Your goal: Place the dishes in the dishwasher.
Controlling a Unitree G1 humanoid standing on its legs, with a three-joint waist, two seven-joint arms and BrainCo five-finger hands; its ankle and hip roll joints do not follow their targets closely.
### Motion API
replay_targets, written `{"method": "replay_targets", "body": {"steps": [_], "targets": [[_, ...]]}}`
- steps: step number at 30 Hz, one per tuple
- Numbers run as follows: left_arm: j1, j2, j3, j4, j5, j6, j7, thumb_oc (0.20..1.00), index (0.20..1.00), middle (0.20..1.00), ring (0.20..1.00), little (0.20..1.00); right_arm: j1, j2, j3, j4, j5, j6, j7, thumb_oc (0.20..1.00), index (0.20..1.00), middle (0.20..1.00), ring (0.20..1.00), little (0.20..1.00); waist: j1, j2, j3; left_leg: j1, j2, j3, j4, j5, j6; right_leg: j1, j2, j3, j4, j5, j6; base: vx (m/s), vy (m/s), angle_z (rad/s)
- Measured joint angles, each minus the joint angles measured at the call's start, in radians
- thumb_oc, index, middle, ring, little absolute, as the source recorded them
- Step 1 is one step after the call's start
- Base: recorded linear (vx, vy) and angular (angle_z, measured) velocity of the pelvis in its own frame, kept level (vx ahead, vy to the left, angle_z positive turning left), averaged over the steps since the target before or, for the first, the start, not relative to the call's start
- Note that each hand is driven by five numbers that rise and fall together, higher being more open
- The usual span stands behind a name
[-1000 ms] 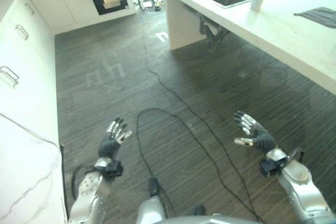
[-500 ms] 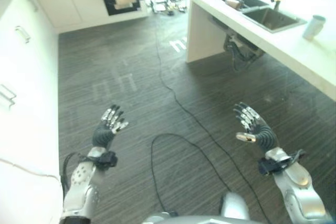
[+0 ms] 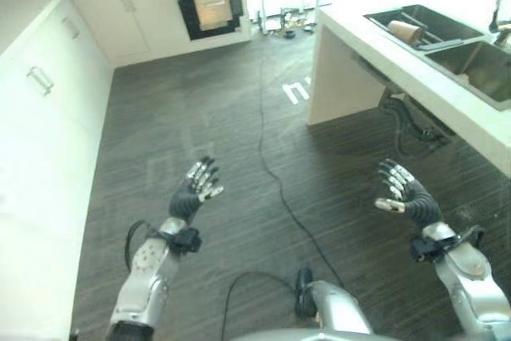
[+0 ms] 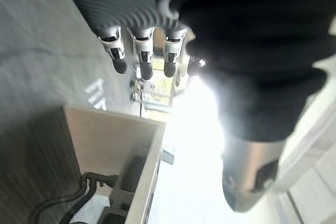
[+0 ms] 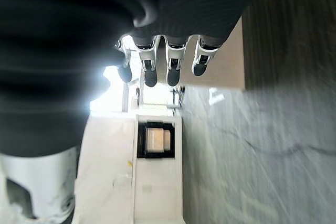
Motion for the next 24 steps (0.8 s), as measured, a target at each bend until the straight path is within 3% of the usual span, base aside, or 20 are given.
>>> {"method": "replay_targets", "body": {"steps": [1, 3, 4, 5, 6, 7, 8, 9, 10, 11, 12, 13, 14, 15, 16, 17, 18, 21, 22, 24], "targets": [[0.000, 0.002, -0.003, 0.000, 0.000, 0.000, 0.010, 1.000, 1.000, 1.000, 1.000, 1.000, 0.007, -0.003, -0.005, 0.002, 0.000, -0.001, -0.004, 1.000, 1.000, 1.000, 1.000, 1.000, -0.008, -0.014, 0.000, -0.130, -0.014, 0.007, 0.201, -0.012, -0.014, 0.042, 0.015, 0.034, -0.035, -0.025, -0.034, 0.36, -0.287, -0.04], [0.008, 0.017, -0.009, -0.015, 0.000, -0.002, 0.025, 1.000, 1.000, 1.000, 1.000, 1.000, 0.020, -0.001, -0.044, 0.001, 0.000, -0.001, -0.003, 1.000, 1.000, 1.000, 1.000, 1.000, -0.012, -0.088, 0.011, -0.504, -0.082, 0.054, 0.778, -0.001, -0.011, 0.133, 0.019, 0.188, -0.123, 0.021, -0.032, 0.24, -0.196, 0.06], [0.058, 0.031, -0.003, -0.019, 0.000, -0.008, 0.027, 1.000, 1.000, 1.000, 1.000, 1.000, 0.034, 0.000, -0.055, 0.002, 0.000, -0.010, 0.001, 1.000, 1.000, 1.000, 1.000, 1.000, 0.023, -0.174, 0.006, -0.801, -0.118, 0.140, 1.048, -0.072, 0.062, 0.240, -0.009, 0.301, -0.209, 0.057, -0.045, 0.33, -0.132, -0.37], [0.089, 0.035, 0.008, -0.018, -0.001, -0.008, 0.028, 1.000, 1.000, 1.000, 1.000, 1.000, 0.037, 0.003, -0.056, 0.001, 0.000, -0.024, 0.006, 1.000, 1.000, 1.000, 1.000, 1.000, 0.046, -0.216, 0.006, -0.973, -0.107, 0.159, 1.104, -0.105, 0.082, 0.267, -0.027, 0.309, -0.225, 0.057, -0.041, 0.36, -0.038, -1.12], [0.134, 0.025, 0.009, -0.015, -0.001, -0.003, 0.029, 1.000, 1.000, 1.000, 1.000, 1.000, 0.025, 0.029, -0.073, 0.009, 0.009, -0.037, 0.008, 1.000, 1.000, 1.000, 1.000, 1.000, 0.082, -0.211, 0.006, -1.204, -0.013, 0.152, 0.905, -0.159, 0.159, 0.346, 0.000, 0.327, -0.268, 0.030, 0.055, 0.65, 0.176, -1.31], [0.154, 0.011, 0.017, -0.012, -0.001, -0.003, 0.025, 1.000, 1.000, 1.000, 1.000, 1.000, 0.023, 0.024, -0.060, 0.013, 0.010, -0.027, 0.011, 1.000, 1.000, 1.000, 1.000, 1.000, 0.085, -0.185, 0.012, -1.199, 0.031, 0.179, 0.555, -0.172, 0.183, 0.385, 0.023, 0.306, -0.265, -0.032, 0.119, 0.67, 0.356, -1.37], [0.179, 0.002, 0.021, -0.011, -0.001, -0.003, 0.025, 1.000, 1.000, 1.000, 1.000, 1.000, 0.025, 0.007, -0.043, 0.006, 0.010, -0.027, 0.018, 1.000, 1.000, 1.000, 1.000, 1.000, 0.084, -0.172, 0.011, -1.145, 0.038, 0.186, 0.387, -0.175, 0.187, 0.435, 0.033, 0.306, -0.288, -0.032, 0.104, 0.82, 0.517, -1.89], [0.228, 0.019, 0.056, 0.059, -0.014, -0.005, 0.006, 1.000, 1.000, 1.000, 1.000, 1.000, 0.034, 0.000, -0.072, 0.011, 0.010, -0.022, 0.049, 1.000, 1.000, 1.000, 1.000, 1.000, 0.079, -0.099, -0.008, -0.818, 0.011, 0.301, -0.382, -0.270, 0.193, 0.568, 0.062, 0.424, -0.321, -0.084, 0.189, 0.89, 0.653, -1.55], [0.215, 0.015, 0.068, 0.080, -0.023, -0.015, 0.010, 1.000, 1.000, 1.000, 1.000, 1.000, 0.043, -0.008, -0.092, 0.010, 0.009, -0.022, 0.049, 1.000, 1.000, 1.000, 1.000, 1.000, 0.056, -0.093, -0.009, -0.772, -0.106, 0.212, -0.457, -0.264, 0.241, 0.613, 0.055, 0.429, -0.320, -0.092, 0.201, 0.85, 0.665, -1.34], [0.219, 0.012, 0.044, 0.080, -0.022, -0.051, 0.013, 1.000, 1.000, 1.000, 1.000, 1.000, 0.049, -0.023, -0.077, 0.004, -0.005, -0.025, 0.047, 1.000, 1.000, 1.000, 1.000, 1.000, 0.067, -0.083, -0.019, -0.749, -0.190, 0.122, -0.458, -0.250, 0.275, 0.634, 0.056, 0.444, -0.299, -0.093, 0.202, 0.70, 0.595, -0.71], [0.223, -0.007, 0.041, 0.079, -0.022, -0.080, 0.013, 1.000, 1.000, 1.000, 1.000, 1.000, 0.044, -0.051, -0.072, -0.031, -0.023, -0.028, 0.053, 1.000, 1.000, 1.000, 1.000, 1.000, 0.106, -0.056, -0.018, -0.703, -0.216, 0.040, -0.456, -0.256, 0.284, 0.651, 0.055, 0.505, -0.278, -0.096, 0.200, 0.43, 0.447, -1.69], [0.242, -0.039, 0.073, 0.084, -0.023, -0.084, 0.036, 1.000, 1.000, 1.000, 1.000, 1.000, 0.032, -0.056, -0.082, -0.074, -0.031, -0.030, 0.060, 1.000, 1.000, 1.000, 1.000, 1.000, 0.145, -0.044, -0.008, -0.607, -0.191, 0.019, -0.449, -0.200, 0.403, 0.675, 0.061, 0.511, -0.185, -0.164, 0.252, 0.34, 0.357, -1.88], [0.213, -0.032, 0.062, 0.085, -0.023, -0.084, 0.045, 1.000, 1.000, 1.000, 1.000, 1.000, 0.061, -0.075, -0.102, -0.129, -0.029, -0.042, 0.060, 1.000, 1.000, 1.000, 1.000, 1.000, 0.137, -0.052, -0.007, -0.548, -0.202, 0.017, -0.449, -0.091, 0.447, 0.675, 0.024, 0.417, -0.103, -0.253, 0.221, 0.38, 0.383, -1.65], [0.177, -0.030, 0.049, 0.089, -0.023, -0.087, 0.044, 1.000, 1.000, 1.000, 1.000, 1.000, 0.065, -0.087, -0.118, -0.148, -0.029, -0.053, 0.058, 1.000, 1.000, 1.000, 1.000, 1.000, 0.131, -0.054, -0.008, -0.512, -0.202, 0.020, -0.449, -0.057, 0.425, 0.661, -0.009, 0.377, -0.095, -0.294, 0.189, 0.32, 0.322, -0.77], [0.120, -0.036, 0.042, 0.104, -0.023, -0.095, 0.043, 1.000, 1.000, 1.000, 1.000, 1.000, 0.067, -0.096, -0.133, -0.163, -0.025, -0.069, 0.047, 1.000, 1.000, 1.000, 1.000, 1.000, 0.101, -0.049, -0.009, -0.486, -0.201, 0.024, -0.449, -0.079, 0.376, 0.620, -0.037, 0.338, -0.111, -0.318, 0.152, 0.30, 0.296, -0.46], [0.051, -0.029, 0.043, 0.092, -0.023, -0.096, 0.035, 1.000, 1.000, 1.000, 1.000, 1.000, 0.089, -0.083, -0.164, -0.198, -0.008, -0.067, 0.033, 1.000, 1.000, 1.000, 1.000, 1.000, 0.071, -0.065, -0.010, -0.489, -0.221, 0.049, -0.437, -0.095, 0.341, 0.582, -0.058, 0.322, -0.212, -0.270, 0.180, 0.25, 0.273, 0.27], [-0.026, -0.021, 0.045, 0.057, -0.022, -0.103, 0.011, 1.000, 1.000, 1.000, 1.000, 1.000, 0.134, -0.038, -0.188, -0.237, 0.009, -0.065, 0.016, 1.000, 1.000, 1.000, 1.000, 1.000, 0.031, -0.086, -0.010, -0.488, -0.239, 0.050, -0.386, -0.141, 0.279, 0.550, -0.076, 0.259, -0.121, -0.221, 0.201, 0.28, 0.320, 0.61], [0.008, 0.019, 0.087, 0.011, -0.020, -0.109, -0.018, 1.000, 1.000, 1.000, 1.000, 1.000, 0.153, 0.040, -0.185, -0.266, 0.005, -0.069, 0.008, 1.000, 1.000, 1.000, 1.000, 1.000, 0.040, -0.080, -0.010, -0.373, -0.229, 0.001, -0.424, -0.191, 0.348, 0.438, -0.079, 0.235, 0.240, -0.158, 0.252, 0.29, 0.379, 0.63], [0.041, 0.026, 0.141, -0.036, -0.021, -0.122, -0.030, 1.000, 1.000, 1.000, 1.000, 1.000, 0.165, 0.050, -0.187, -0.286, 0.004, -0.076, 0.000, 1.000, 1.000, 1.000, 1.000, 1.000, 0.049, -0.078, -0.015, -0.346, -0.229, -0.018, -0.431, -0.220, 0.366, 0.385, -0.101, 0.229, 0.328, -0.189, 0.240, 0.14, 0.282, 0.20], [0.070, 0.026, 0.228, -0.135, -0.020, -0.185, -0.036, 1.000, 1.000, 1.000, 1.000, 1.000, 0.146, 0.048, -0.187, -0.299, -0.001, -0.090, -0.007, 1.000, 1.000, 1.000, 1.000, 1.000, 0.083, -0.053, -0.014, -0.341, -0.219, 0.006, -0.425, -0.239, 0.356, 0.201, -0.204, 0.167, 0.422, -0.222, 0.231, 0.09, 0.205, -0.14]]}}
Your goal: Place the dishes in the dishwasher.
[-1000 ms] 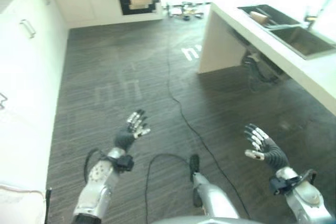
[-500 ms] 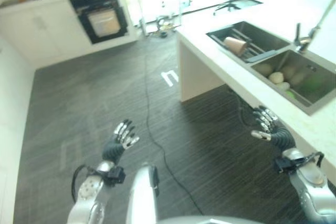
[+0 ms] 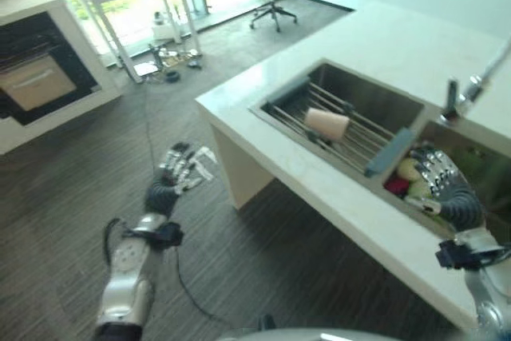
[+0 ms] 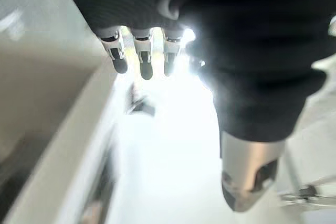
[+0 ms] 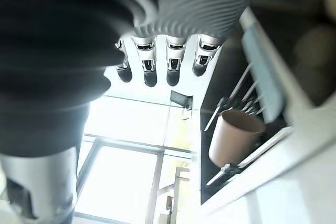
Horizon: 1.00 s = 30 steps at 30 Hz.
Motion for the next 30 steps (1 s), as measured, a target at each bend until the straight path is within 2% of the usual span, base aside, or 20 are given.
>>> {"method": "replay_targets", "body": {"steps": [1, 2, 3, 4, 6, 7, 8, 9, 10, 11, 12, 18, 20, 22, 23, 24, 25, 27, 28, 30], "targets": [[0.000, 0.004, 0.011, -0.030, 0.003, -0.031, 0.002, 1.000, 1.000, 1.000, 1.000, 1.000, -0.019, -0.002, 0.019, 0.001, -0.008, 0.000, 0.002, 1.000, 1.000, 1.000, 1.000, 1.000, 0.009, 0.025, 0.000, 0.019, 0.025, 0.024, 0.000, -0.019, -0.033, -0.072, -0.035, -0.049, -0.027, 0.008, -0.002, 0.07, 0.119, -0.42], [-0.001, 0.024, 0.014, -0.049, 0.013, -0.066, 0.008, 1.000, 1.000, 1.000, 1.000, 1.000, -0.051, -0.002, 0.062, 0.001, -0.022, 0.001, 0.003, 1.000, 1.000, 1.000, 1.000, 1.000, 0.025, 0.031, -0.001, 0.062, 0.049, 0.074, 0.000, -0.051, -0.087, -0.127, -0.048, -0.103, -0.107, 0.075, -0.027, 0.07, 0.062, -0.89], [0.007, 0.064, 0.015, -0.065, 0.021, -0.086, 0.023, 1.000, 1.000, 1.000, 1.000, 1.000, -0.084, -0.001, 0.117, 0.002, -0.032, 0.002, 0.007, 1.000, 1.000, 1.000, 1.000, 1.000, 0.050, 0.005, -0.013, 0.112, 0.048, 0.149, 0.001, -0.083, -0.140, -0.150, -0.025, -0.152, -0.238, 0.220, -0.101, 0.06, -0.003, -1.24], [0.031, 0.067, 0.014, -0.075, 0.022, -0.099, 0.029, 1.000, 1.000, 1.000, 1.000, 1.000, -0.095, -0.008, 0.147, 0.008, -0.032, 0.002, 0.011, 1.000, 1.000, 1.000, 1.000, 1.000, 0.065, 0.005, -0.035, 0.138, 0.066, 0.198, 0.021, -0.095, -0.160, -0.135, -0.001, -0.202, -0.269, 0.245, -0.151, 0.06, -0.024, -1.23], [0.050, 0.055, 0.018, -0.090, 0.019, -0.145, 0.049, 1.000, 1.000, 1.000, 1.000, 1.000, -0.095, -0.036, 0.144, 0.014, -0.032, 0.002, -0.001, 1.000, 1.000, 1.000, 1.000, 1.000, 0.069, -0.046, -0.081, 0.043, 0.087, 0.204, 0.199, -0.102, -0.187, -0.097, 0.036, -0.205, -0.397, 0.268, -0.141, 0.05, -0.043, -1.07], [0.047, 0.058, 0.017, -0.093, 0.020, -0.154, 0.051, 1.000, 1.000, 1.000, 1.000, 1.000, -0.098, -0.051, 0.134, 0.019, -0.031, 0.002, -0.010, 1.000, 1.000, 1.000, 1.000, 1.000, 0.069, -0.043, -0.086, 0.052, 0.102, 0.199, 0.195, -0.115, -0.208, -0.071, 0.063, -0.207, -0.457, 0.282, -0.128, 0.05, -0.149, -0.80], [0.034, 0.067, 0.012, -0.090, 0.020, -0.154, 0.051, 1.000, 1.000, 1.000, 1.000, 1.000, -0.094, -0.040, 0.128, 0.031, -0.031, 0.006, -0.027, 1.000, 1.000, 1.000, 1.000, 1.000, 0.043, -0.065, -0.091, 0.036, 0.106, 0.196, 0.238, -0.131, -0.234, -0.040, 0.069, -0.207, -0.520, 0.284, -0.135, 0.04, -0.151, -0.26], [0.010, 0.063, -0.001, -0.086, 0.021, -0.158, 0.046, 1.000, 1.000, 1.000, 1.000, 1.000, -0.091, -0.014, 0.125, 0.038, -0.030, 0.012, -0.046, 1.000, 1.000, 1.000, 1.000, 1.000, 0.016, -0.086, -0.086, -0.044, 0.109, 0.177, 0.307, -0.192, -0.224, -0.023, 0.043, -0.207, -0.554, 0.283, -0.136, 0.05, -0.213, 0.09], [0.000, 0.061, -0.022, -0.099, 0.021, -0.168, 0.046, 1.000, 1.000, 1.000, 1.000, 1.000, -0.093, -0.033, 0.114, 0.037, -0.030, 0.019, -0.052, 1.000, 1.000, 1.000, 1.000, 1.000, 0.008, -0.049, -0.082, -0.040, 0.138, 0.176, 0.134, -0.127, -0.227, -0.017, 0.070, -0.210, -0.561, 0.273, -0.118, 0.05, -0.135, 0.09], [-0.012, 0.050, -0.027, -0.118, 0.021, -0.178, 0.043, 1.000, 1.000, 1.000, 1.000, 1.000, -0.109, -0.044, 0.103, 0.061, -0.030, 0.022, -0.059, 1.000, 1.000, 1.000, 1.000, 1.000, 0.014, -0.016, -0.056, -0.028, 0.168, 0.188, 0.093, -0.052, -0.200, 0.004, 0.085, -0.196, -0.567, 0.244, -0.085, 0.06, -0.148, 0.14], [-0.016, 0.029, -0.028, -0.127, 0.019, -0.174, 0.046, 1.000, 1.000, 1.000, 1.000, 1.000, -0.089, -0.047, 0.105, 0.082, -0.030, 0.032, -0.065, 1.000, 1.000, 1.000, 1.000, 1.000, 0.005, 0.005, -0.057, -0.009, 0.172, 0.177, 0.078, -0.046, -0.206, 0.041, 0.092, -0.195, -0.589, 0.250, -0.047, 0.05, -0.124, 0.03], [-0.034, 0.026, -0.029, -0.128, 0.020, -0.167, 0.061, 1.000, 1.000, 1.000, 1.000, 1.000, -0.091, -0.043, 0.104, 0.078, -0.030, 0.040, -0.113, 1.000, 1.000, 1.000, 1.000, 1.000, 0.000, 0.030, -0.055, 0.003, 0.181, 0.206, 0.033, -0.040, -0.213, 0.002, 0.107, -0.147, -0.560, 0.224, -0.066, 0.01, -0.131, -0.14], [-0.033, 0.025, -0.036, -0.128, 0.019, -0.166, 0.059, 1.000, 1.000, 1.000, 1.000, 1.000, -0.061, -0.039, 0.088, 0.078, -0.030, 0.039, -0.124, 1.000, 1.000, 1.000, 1.000, 1.000, -0.009, 0.047, -0.055, -0.001, 0.194, 0.208, 0.070, -0.042, -0.228, 0.005, 0.119, -0.146, -0.556, 0.211, -0.078, -0.01, -0.068, -0.07], [-0.032, 0.024, -0.038, -0.128, 0.019, -0.159, 0.059, 1.000, 1.000, 1.000, 1.000, 1.000, -0.058, -0.032, 0.088, 0.092, -0.030, 0.041, -0.132, 1.000, 1.000, 1.000, 1.000, 1.000, -0.004, 0.010, -0.037, -0.097, 0.192, 0.163, 0.297, -0.045, -0.260, 0.026, 0.103, -0.097, -0.612, 0.204, -0.102, 0.00, 0.056, -0.31], [-0.026, 0.018, -0.041, -0.128, 0.019, -0.159, 0.059, 1.000, 1.000, 1.000, 1.000, 1.000, -0.058, -0.037, 0.082, 0.089, -0.030, 0.040, -0.134, 1.000, 1.000, 1.000, 1.000, 1.000, 0.003, 0.004, -0.033, -0.131, 0.192, 0.132, 0.375, -0.043, -0.269, 0.046, 0.103, -0.085, -0.641, 0.217, -0.106, 0.02, 0.141, -0.53], [-0.013, 0.017, -0.046, -0.131, 0.020, -0.160, 0.060, 1.000, 1.000, 1.000, 1.000, 1.000, -0.061, -0.042, 0.071, 0.084, -0.030, 0.040, -0.137, 1.000, 1.000, 1.000, 1.000, 1.000, 0.006, 0.006, -0.031, -0.133, 0.196, 0.090, 0.360, -0.073, -0.275, 0.060, 0.108, -0.067, -0.674, 0.245, -0.114, 0.05, 0.184, -0.59], [0.006, 0.017, -0.048, -0.137, 0.020, -0.160, 0.059, 1.000, 1.000, 1.000, 1.000, 1.000, -0.066, -0.047, 0.067, 0.084, -0.030, 0.039, -0.139, 1.000, 1.000, 1.000, 1.000, 1.000, 0.001, 0.016, -0.031, -0.109, 0.209, 0.065, 0.269, -0.075, -0.271, 0.060, 0.115, -0.048, -0.675, 0.247, -0.112, 0.05, 0.244, -0.62], [0.012, 0.017, -0.042, -0.142, 0.019, -0.162, 0.061, 1.000, 1.000, 1.000, 1.000, 1.000, -0.066, -0.052, 0.066, 0.085, -0.030, 0.039, -0.138, 1.000, 1.000, 1.000, 1.000, 1.000, 0.005, 0.018, -0.030, -0.069, 0.241, -0.023, 0.066, -0.063, -0.270, 0.055, 0.128, 0.017, -0.711, 0.267, -0.091, 0.04, 0.266, -0.89], [0.012, 0.015, -0.042, -0.142, 0.019, -0.162, 0.062, 1.000, 1.000, 1.000, 1.000, 1.000, -0.066, -0.055, 0.065, 0.085, -0.030, 0.039, -0.135, 1.000, 1.000, 1.000, 1.000, 1.000, 0.003, 0.023, -0.033, -0.043, 0.262, -0.045, -0.010, -0.038, -0.272, 0.062, 0.134, 0.051, -0.736, 0.292, -0.098, 0.05, 0.341, -0.93], [-0.004, 0.001, -0.045, -0.138, 0.019, -0.162, 0.064, 1.000, 1.000, 1.000, 1.000, 1.000, -0.066, -0.074, 0.056, 0.087, -0.029, 0.039, -0.135, 1.000, 1.000, 1.000, 1.000, 1.000, -0.002, 0.043, -0.031, -0.036, 0.304, -0.036, -0.014, -0.028, -0.278, 0.088, 0.136, 0.077, -0.780, 0.316, -0.090, 0.05, 0.329, -0.57]]}}
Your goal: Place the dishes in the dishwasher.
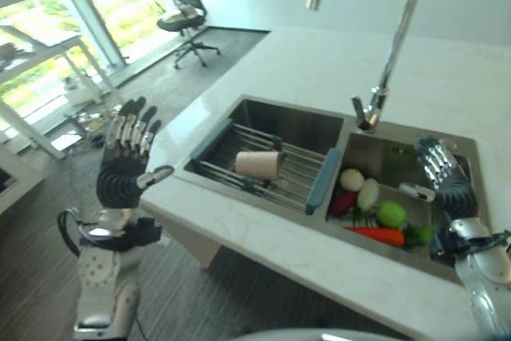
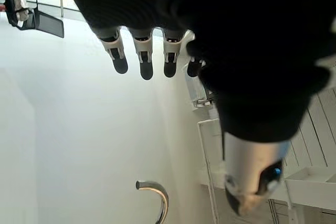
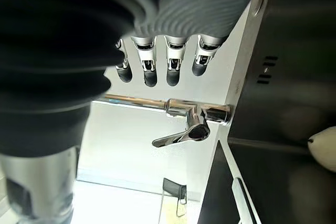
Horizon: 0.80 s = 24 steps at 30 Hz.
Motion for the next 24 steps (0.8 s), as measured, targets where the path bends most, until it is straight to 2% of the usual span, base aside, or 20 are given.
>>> {"method": "replay_targets", "body": {"steps": [2, 3, 4, 5, 6, 7, 8, 9, 11, 14, 15, 16, 18, 19, 20, 21, 22, 23, 24], "targets": [[-0.034, -0.005, -0.025, 0.005, 0.000, -0.001, -0.001, 1.000, 1.000, 1.000, 1.000, 1.000, 0.008, -0.043, -0.028, -0.004, 0.000, -0.001, 0.000, 1.000, 1.000, 1.000, 1.000, 1.000, -0.018, 0.029, 0.005, -0.017, 0.030, 0.032, 0.022, 0.002, 0.003, 0.013, -0.005, 0.000, -0.007, 0.003, 0.032, 0.09, 0.435, -0.15], [-0.055, -0.018, -0.030, 0.028, -0.002, -0.001, 0.000, 1.000, 1.000, 1.000, 1.000, 1.000, 0.008, -0.061, -0.062, 0.002, -0.001, 0.001, -0.005, 1.000, 1.000, 1.000, 1.000, 1.000, -0.019, 0.056, 0.009, -0.036, 0.032, 0.040, 0.042, 0.016, 0.000, 0.023, -0.014, -0.009, -0.007, 0.000, 0.056, 0.08, 0.358, -0.09], [-0.051, -0.015, -0.027, 0.044, -0.005, 0.002, 0.003, 1.000, 1.000, 1.000, 1.000, 1.000, 0.000, -0.054, -0.065, 0.004, -0.001, 0.001, -0.013, 1.000, 1.000, 1.000, 1.000, 1.000, -0.016, 0.046, 0.005, -0.019, 0.000, 0.060, 0.037, 0.039, -0.024, 0.020, -0.051, -0.005, -0.007, -0.005, 0.075, 0.09, 0.391, -0.19], [-0.052, -0.013, -0.022, 0.045, -0.011, 0.003, 0.006, 1.000, 1.000, 1.000, 1.000, 1.000, -0.002, -0.052, -0.060, 0.001, -0.001, 0.001, -0.013, 1.000, 1.000, 1.000, 1.000, 1.000, -0.016, 0.031, 0.002, -0.006, -0.036, 0.076, 0.023, 0.039, -0.021, 0.015, -0.085, -0.003, -0.007, -0.006, 0.082, 0.10, 0.375, -0.30], [-0.053, -0.008, -0.018, 0.041, -0.019, 0.003, 0.007, 1.000, 1.000, 1.000, 1.000, 1.000, -0.001, -0.051, -0.056, -0.004, -0.001, 0.001, -0.014, 1.000, 1.000, 1.000, 1.000, 1.000, -0.018, 0.008, 0.001, 0.005, -0.069, 0.090, 0.003, 0.040, -0.010, 0.015, -0.118, -0.001, -0.006, -0.002, 0.089, 0.12, 0.410, -0.17], [-0.055, 0.008, -0.012, 0.035, -0.022, 0.003, 0.009, 1.000, 1.000, 1.000, 1.000, 1.000, -0.002, -0.032, -0.059, -0.016, -0.001, 0.001, -0.016, 1.000, 1.000, 1.000, 1.000, 1.000, -0.020, -0.026, 0.003, 0.011, -0.105, 0.104, -0.006, 0.046, 0.020, 0.016, -0.155, 0.001, -0.005, 0.017, 0.115, 0.12, 0.369, -0.10], [-0.055, 0.025, -0.012, 0.035, -0.022, 0.006, 0.009, 1.000, 1.000, 1.000, 1.000, 1.000, -0.001, -0.010, -0.059, -0.017, -0.001, 0.001, -0.017, 1.000, 1.000, 1.000, 1.000, 1.000, -0.021, -0.045, 0.003, 0.016, -0.128, 0.106, -0.006, 0.043, 0.025, 0.016, -0.175, -0.005, -0.004, 0.032, 0.133, 0.13, 0.375, -0.14], [-0.055, 0.043, -0.012, 0.035, -0.022, 0.012, 0.010, 1.000, 1.000, 1.000, 1.000, 1.000, -0.001, 0.016, -0.059, -0.017, 0.000, 0.001, -0.017, 1.000, 1.000, 1.000, 1.000, 1.000, -0.018, -0.067, -0.006, 0.024, -0.143, 0.110, -0.005, 0.039, 0.034, 0.016, -0.188, -0.007, 0.002, 0.034, 0.137, 0.14, 0.388, -0.12], [-0.063, 0.059, -0.012, 0.035, -0.021, 0.018, 0.007, 1.000, 1.000, 1.000, 1.000, 1.000, 0.000, 0.046, -0.064, -0.026, 0.000, 0.000, -0.023, 1.000, 1.000, 1.000, 1.000, 1.000, -0.023, -0.072, -0.007, 0.043, -0.161, 0.113, -0.005, 0.024, 0.053, 0.015, -0.204, -0.006, 0.035, 0.039, 0.142, 0.16, 0.398, -0.10], [-0.095, 0.092, 0.006, 0.037, -0.016, 0.031, -0.003, 1.000, 1.000, 1.000, 1.000, 1.000, 0.001, 0.061, -0.068, -0.028, -0.002, 0.000, -0.014, 1.000, 1.000, 1.000, 1.000, 1.000, -0.024, -0.053, -0.005, 0.062, -0.175, 0.138, -0.005, 0.004, 0.081, -0.046, -0.211, -0.010, 0.150, 0.048, 0.153, 0.09, 0.266, -0.26], [-0.093, 0.101, 0.033, 0.038, -0.012, 0.037, -0.005, 1.000, 1.000, 1.000, 1.000, 1.000, -0.001, 0.062, -0.065, -0.028, -0.002, 0.000, -0.003, 1.000, 1.000, 1.000, 1.000, 1.000, -0.011, -0.053, -0.005, 0.069, -0.173, 0.162, -0.005, 0.000, 0.087, -0.072, -0.217, -0.035, 0.190, 0.051, 0.153, 0.03, 0.155, -0.42], [-0.093, 0.102, 0.052, 0.038, 0.000, 0.042, -0.004, 1.000, 1.000, 1.000, 1.000, 1.000, -0.001, 0.062, -0.065, -0.028, -0.001, 0.000, 0.001, 1.000, 1.000, 1.000, 1.000, 1.000, -0.017, -0.059, -0.004, 0.073, -0.182, 0.172, -0.005, -0.003, 0.092, -0.092, -0.226, -0.081, 0.217, 0.055, 0.152, 0.03, 0.163, -0.55], [-0.076, 0.119, 0.076, 0.041, 0.051, 0.084, 0.009, 1.000, 1.000, 1.000, 1.000, 1.000, -0.021, 0.063, -0.060, -0.016, -0.001, 0.000, 0.033, 1.000, 1.000, 1.000, 1.000, 1.000, 0.007, -0.058, -0.002, 0.072, -0.172, 0.246, -0.005, -0.010, 0.100, -0.126, -0.220, -0.176, 0.225, 0.076, 0.147, 0.04, 0.076, -0.74], [-0.063, 0.138, 0.078, 0.050, 0.090, 0.117, 0.024, 1.000, 1.000, 1.000, 1.000, 1.000, -0.046, 0.062, -0.045, -0.005, -0.001, 0.001, 0.039, 1.000, 1.000, 1.000, 1.000, 1.000, 0.014, -0.059, -0.001, 0.072, -0.166, 0.267, -0.005, -0.012, 0.099, -0.131, -0.205, -0.218, 0.224, 0.064, 0.151, 0.05, -0.004, -0.79], [-0.058, 0.162, 0.071, 0.073, 0.123, 0.147, 0.033, 1.000, 1.000, 1.000, 1.000, 1.000, -0.064, 0.061, -0.030, -0.006, -0.001, 0.001, 0.040, 1.000, 1.000, 1.000, 1.000, 1.000, 0.015, -0.060, -0.002, 0.073, -0.162, 0.277, -0.005, -0.012, 0.097, -0.127, -0.184, -0.223, 0.218, 0.042, 0.148, 0.06, -0.039, -0.51], [-0.057, 0.193, 0.056, 0.092, 0.182, 0.166, 0.039, 1.000, 1.000, 1.000, 1.000, 1.000, -0.076, 0.043, -0.025, -0.013, -0.001, 0.001, 0.046, 1.000, 1.000, 1.000, 1.000, 1.000, 0.007, -0.064, -0.004, 0.078, -0.164, 0.280, -0.005, -0.011, 0.087, -0.077, -0.155, -0.225, 0.125, 0.038, 0.146, 0.09, -0.129, -0.40], [-0.054, 0.203, 0.056, 0.094, 0.208, 0.166, 0.039, 1.000, 1.000, 1.000, 1.000, 1.000, -0.079, 0.033, -0.023, -0.014, -0.001, 0.005, 0.054, 1.000, 1.000, 1.000, 1.000, 1.000, 0.010, -0.057, -0.011, 0.092, -0.149, 0.296, -0.005, -0.014, 0.067, -0.030, -0.123, -0.226, 0.038, 0.051, 0.113, 0.21, -0.351, -0.33], [-0.044, 0.189, 0.054, 0.047, 0.252, 0.166, 0.036, 1.000, 1.000, 1.000, 1.000, 1.000, -0.080, 0.008, 0.004, -0.012, 0.000, 0.008, 0.057, 1.000, 1.000, 1.000, 1.000, 1.000, 0.008, -0.031, -0.012, 0.101, -0.118, 0.298, -0.005, -0.011, 0.044, -0.004, -0.083, -0.222, -0.007, 0.064, 0.091, 0.22, -0.379, -0.25], [-0.045, 0.172, 0.046, 0.000, 0.282, 0.164, 0.034, 1.000, 1.000, 1.000, 1.000, 1.000, -0.078, 0.002, 0.024, -0.011, 0.000, 0.009, 0.058, 1.000, 1.000, 1.000, 1.000, 1.000, 0.006, -0.023, -0.014, 0.109, -0.100, 0.298, -0.005, -0.009, 0.033, 0.005, -0.062, -0.221, -0.007, 0.059, 0.083, 0.21, -0.346, -0.11]]}}
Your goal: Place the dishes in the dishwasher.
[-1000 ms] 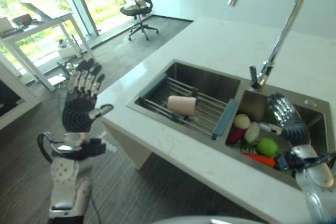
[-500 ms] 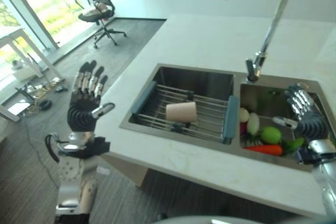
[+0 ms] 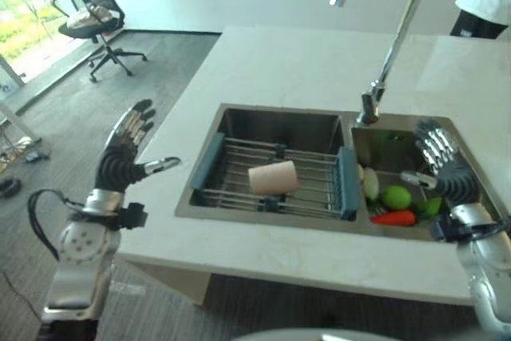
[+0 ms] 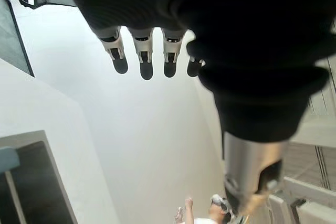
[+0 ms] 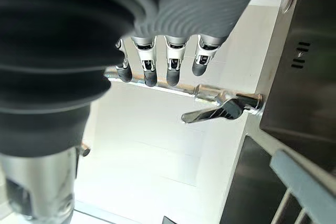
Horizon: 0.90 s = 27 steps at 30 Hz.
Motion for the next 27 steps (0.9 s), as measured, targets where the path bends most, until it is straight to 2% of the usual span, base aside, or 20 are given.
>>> {"method": "replay_targets", "body": {"steps": [3, 4, 5, 6, 7, 8, 9, 10, 11, 12, 13, 16, 19, 27], "targets": [[-0.004, -0.006, -0.030, -0.026, 0.005, -0.015, -0.032, 1.000, 1.000, 1.000, 1.000, 1.000, 0.007, -0.004, -0.003, 0.000, 0.000, 0.000, 0.001, 1.000, 1.000, 1.000, 1.000, 1.000, -0.003, 0.021, -0.014, -0.008, 0.039, 0.001, 0.032, 0.004, -0.025, 0.006, 0.039, 0.002, 0.000, -0.025, -0.021, 0.06, -0.178, -0.05], [-0.024, -0.010, -0.036, 0.005, 0.015, -0.018, -0.033, 1.000, 1.000, 1.000, 1.000, 1.000, 0.004, -0.008, -0.009, 0.008, 0.000, 0.001, 0.002, 1.000, 1.000, 1.000, 1.000, 1.000, -0.009, 0.010, -0.010, -0.090, 0.055, -0.019, 0.203, -0.019, -0.070, -0.018, 0.036, 0.021, 0.026, -0.048, -0.056, 0.04, -0.055, 0.05], [-0.056, -0.003, -0.050, 0.024, 0.039, -0.016, -0.023, 1.000, 1.000, 1.000, 1.000, 1.000, 0.006, -0.012, -0.014, 0.007, -0.001, 0.010, 0.002, 1.000, 1.000, 1.000, 1.000, 1.000, -0.001, -0.025, 0.001, -0.217, 0.059, -0.069, 0.441, -0.017, -0.084, -0.029, 0.000, 0.044, 0.042, -0.065, -0.072, 0.15, 0.190, -0.36], [-0.054, -0.002, -0.069, 0.018, 0.083, -0.033, -0.016, 1.000, 1.000, 1.000, 1.000, 1.000, -0.009, -0.068, -0.016, -0.009, 0.000, 0.015, 0.004, 1.000, 1.000, 1.000, 1.000, 1.000, 0.015, -0.032, 0.011, -0.297, 0.068, -0.184, 0.479, -0.034, -0.101, -0.016, 0.000, 0.072, 0.017, -0.050, -0.070, 0.16, 0.203, -0.52], [-0.053, 0.001, -0.067, 0.019, 0.107, -0.043, -0.013, 1.000, 1.000, 1.000, 1.000, 1.000, -0.027, -0.087, -0.016, -0.003, 0.001, 0.014, 0.008, 1.000, 1.000, 1.000, 1.000, 1.000, 0.007, -0.010, 0.008, -0.275, 0.093, -0.185, 0.352, -0.034, -0.099, -0.016, 0.014, 0.073, 0.018, -0.050, -0.069, 0.17, 0.200, -1.05], [-0.063, 0.050, -0.069, 0.026, 0.144, -0.064, -0.008, 1.000, 1.000, 1.000, 1.000, 1.000, -0.026, -0.088, -0.026, 0.020, 0.001, 0.013, 0.020, 1.000, 1.000, 1.000, 1.000, 1.000, -0.040, 0.045, 0.010, -0.211, 0.077, -0.106, 0.142, -0.039, -0.060, -0.014, 0.026, 0.083, 0.030, -0.050, -0.069, 0.15, 0.175, -0.80], [-0.068, 0.051, -0.068, 0.030, 0.153, -0.066, -0.008, 1.000, 1.000, 1.000, 1.000, 1.000, -0.003, -0.082, -0.032, 0.022, 0.001, 0.013, 0.017, 1.000, 1.000, 1.000, 1.000, 1.000, -0.050, 0.080, 0.012, -0.197, 0.073, -0.136, 0.093, -0.021, -0.029, -0.013, 0.052, 0.099, 0.031, -0.047, -0.061, 0.22, 0.206, -0.50], [-0.113, 0.068, -0.070, 0.060, 0.198, -0.067, -0.009, 1.000, 1.000, 1.000, 1.000, 1.000, 0.031, -0.067, -0.034, 0.035, 0.001, 0.014, 0.024, 1.000, 1.000, 1.000, 1.000, 1.000, -0.059, 0.043, 0.009, -0.163, 0.041, -0.121, 0.072, -0.012, -0.025, 0.009, 0.021, 0.098, -0.006, -0.042, -0.043, 0.26, 0.202, -0.07], [-0.158, 0.080, -0.068, 0.086, 0.211, -0.067, -0.004, 1.000, 1.000, 1.000, 1.000, 1.000, 0.036, -0.055, -0.034, 0.027, 0.000, 0.014, 0.027, 1.000, 1.000, 1.000, 1.000, 1.000, -0.061, 0.034, 0.009, -0.139, 0.023, -0.105, 0.099, -0.009, -0.011, 0.023, -0.007, 0.095, -0.002, -0.038, -0.035, 0.20, 0.093, 0.16], [-0.154, 0.097, -0.068, 0.086, 0.232, -0.065, -0.002, 1.000, 1.000, 1.000, 1.000, 1.000, 0.037, -0.056, -0.031, 0.001, 0.000, 0.015, 0.033, 1.000, 1.000, 1.000, 1.000, 1.000, -0.072, 0.065, -0.006, -0.098, 0.022, -0.109, 0.017, 0.029, -0.014, 0.035, -0.003, 0.095, 0.001, -0.039, -0.011, 0.13, 0.042, -0.04], [-0.148, 0.110, -0.066, 0.085, 0.233, -0.061, 0.000, 1.000, 1.000, 1.000, 1.000, 1.000, 0.037, -0.055, -0.024, -0.012, 0.000, 0.017, 0.039, 1.000, 1.000, 1.000, 1.000, 1.000, -0.071, 0.070, -0.012, -0.075, 0.004, -0.108, -0.008, 0.045, -0.005, 0.041, -0.016, 0.110, 0.001, -0.042, 0.001, 0.08, 0.018, -0.04], [-0.147, 0.170, -0.078, 0.094, 0.298, -0.020, 0.005, 1.000, 1.000, 1.000, 1.000, 1.000, 0.034, -0.059, -0.010, -0.014, 0.000, 0.022, 0.044, 1.000, 1.000, 1.000, 1.000, 1.000, -0.072, 0.047, -0.034, -0.073, -0.028, -0.109, -0.008, 0.050, 0.002, 0.045, -0.044, 0.113, 0.001, -0.040, 0.028, 0.06, 0.005, 0.00], [-0.148, 0.186, -0.119, 0.113, 0.320, 0.039, 0.005, 1.000, 1.000, 1.000, 1.000, 1.000, 0.011, -0.057, -0.009, -0.011, 0.000, 0.027, 0.041, 1.000, 1.000, 1.000, 1.000, 1.000, -0.071, 0.036, -0.039, -0.071, -0.030, -0.111, -0.001, 0.059, 0.013, 0.047, -0.043, 0.110, 0.001, -0.039, 0.032, 0.04, 0.012, 0.08], [-0.165, 0.185, -0.226, 0.236, 0.351, 0.203, 0.002, 1.000, 1.000, 1.000, 1.000, 1.000, -0.042, -0.058, 0.004, 0.013, -0.001, 0.049, 0.045, 1.000, 1.000, 1.000, 1.000, 1.000, -0.074, 0.044, -0.038, -0.054, -0.010, -0.085, -0.008, 0.050, 0.007, 0.054, -0.025, 0.135, 0.000, -0.051, 0.034, 0.01, 0.001, -0.08]]}}
